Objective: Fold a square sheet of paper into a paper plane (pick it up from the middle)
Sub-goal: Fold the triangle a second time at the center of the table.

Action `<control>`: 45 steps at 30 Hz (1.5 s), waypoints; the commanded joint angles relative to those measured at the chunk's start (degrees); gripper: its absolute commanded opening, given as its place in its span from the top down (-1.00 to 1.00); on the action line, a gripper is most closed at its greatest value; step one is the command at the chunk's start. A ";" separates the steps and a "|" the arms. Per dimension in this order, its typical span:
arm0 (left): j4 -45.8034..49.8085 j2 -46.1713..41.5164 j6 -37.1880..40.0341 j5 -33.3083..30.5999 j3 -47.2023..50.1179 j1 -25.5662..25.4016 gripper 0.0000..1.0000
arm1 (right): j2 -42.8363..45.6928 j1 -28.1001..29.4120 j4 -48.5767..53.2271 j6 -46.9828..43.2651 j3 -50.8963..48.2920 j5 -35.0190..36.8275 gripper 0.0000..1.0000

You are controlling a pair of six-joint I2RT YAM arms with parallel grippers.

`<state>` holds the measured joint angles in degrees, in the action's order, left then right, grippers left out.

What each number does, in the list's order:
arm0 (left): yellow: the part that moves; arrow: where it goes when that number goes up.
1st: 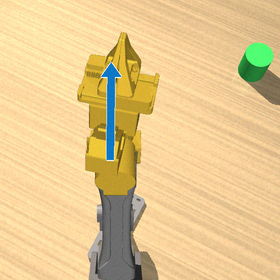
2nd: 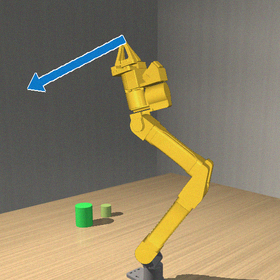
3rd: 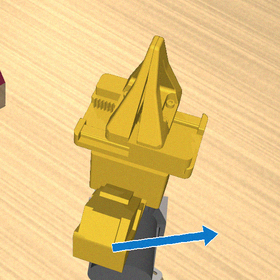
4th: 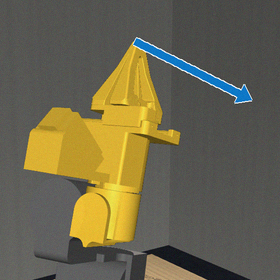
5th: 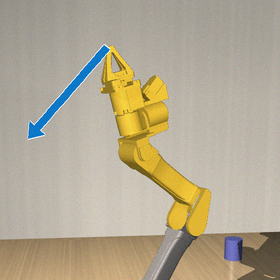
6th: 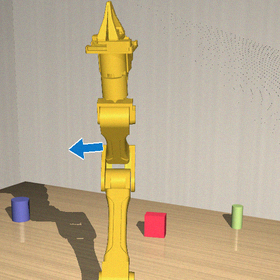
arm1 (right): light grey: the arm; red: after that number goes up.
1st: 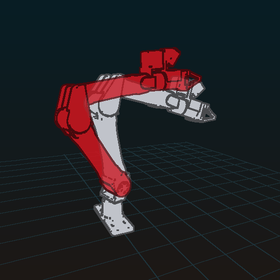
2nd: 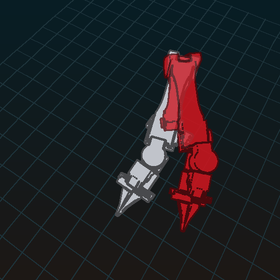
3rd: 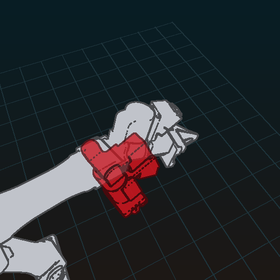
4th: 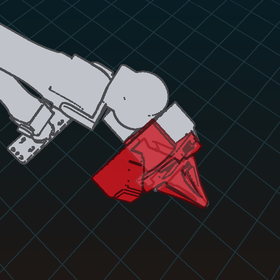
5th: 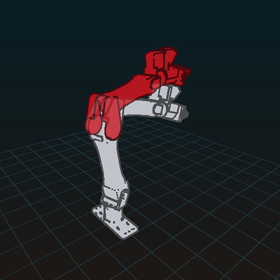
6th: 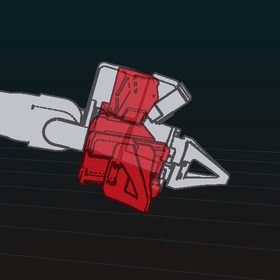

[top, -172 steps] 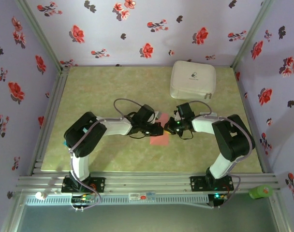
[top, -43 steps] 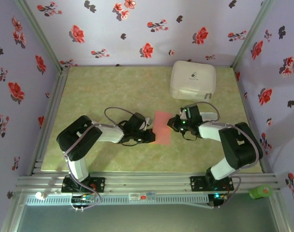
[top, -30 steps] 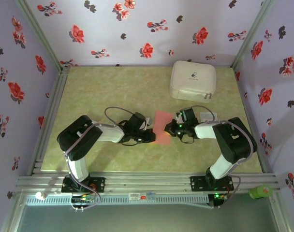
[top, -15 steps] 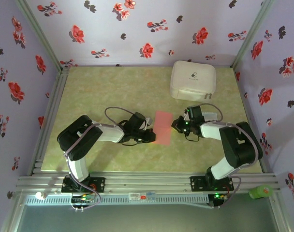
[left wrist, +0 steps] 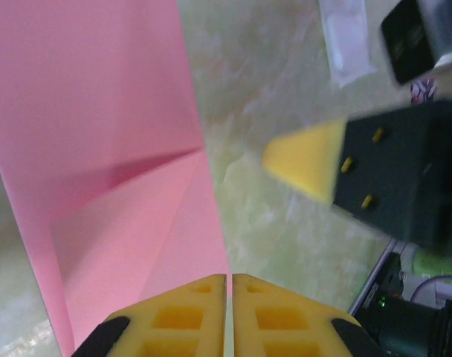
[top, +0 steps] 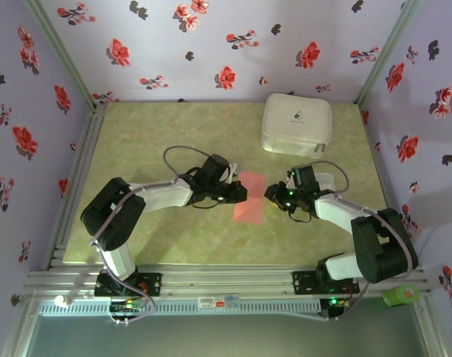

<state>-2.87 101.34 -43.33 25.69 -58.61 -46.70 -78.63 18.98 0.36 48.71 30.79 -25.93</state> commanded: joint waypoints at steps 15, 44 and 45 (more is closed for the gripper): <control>10.41 10.65 9.53 0.82 -6.54 1.30 0.81 | -2.73 8.60 -0.01 10.67 -1.95 0.73 0.27; 4.61 9.71 4.40 0.43 -0.45 -0.06 0.86 | -8.01 7.94 -1.07 8.44 5.52 0.20 0.17; 4.71 9.73 4.40 0.35 -0.45 -0.06 0.86 | -8.16 7.51 -1.19 8.18 5.62 0.12 0.17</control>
<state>-0.69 111.66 -38.61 26.65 -60.62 -46.02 -85.82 27.16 0.69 58.54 34.61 -26.11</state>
